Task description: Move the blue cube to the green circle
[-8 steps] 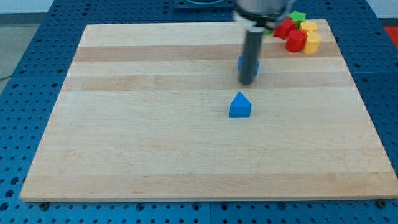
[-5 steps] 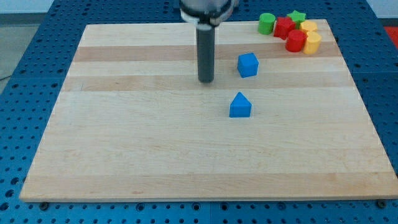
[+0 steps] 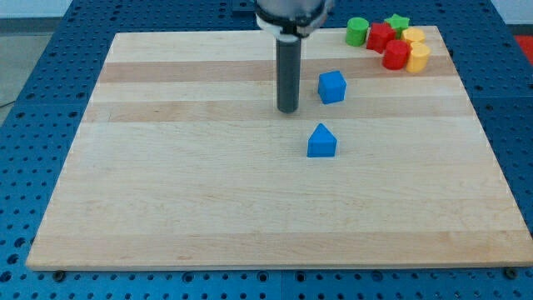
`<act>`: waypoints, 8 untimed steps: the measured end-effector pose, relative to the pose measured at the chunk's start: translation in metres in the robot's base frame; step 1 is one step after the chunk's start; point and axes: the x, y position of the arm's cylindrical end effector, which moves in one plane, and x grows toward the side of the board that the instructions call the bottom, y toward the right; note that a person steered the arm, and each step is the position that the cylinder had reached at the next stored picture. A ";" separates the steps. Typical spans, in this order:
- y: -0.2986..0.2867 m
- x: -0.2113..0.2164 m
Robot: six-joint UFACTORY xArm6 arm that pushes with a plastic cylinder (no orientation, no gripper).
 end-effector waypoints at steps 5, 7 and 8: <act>0.091 -0.116; 0.098 -0.111; 0.050 -0.043</act>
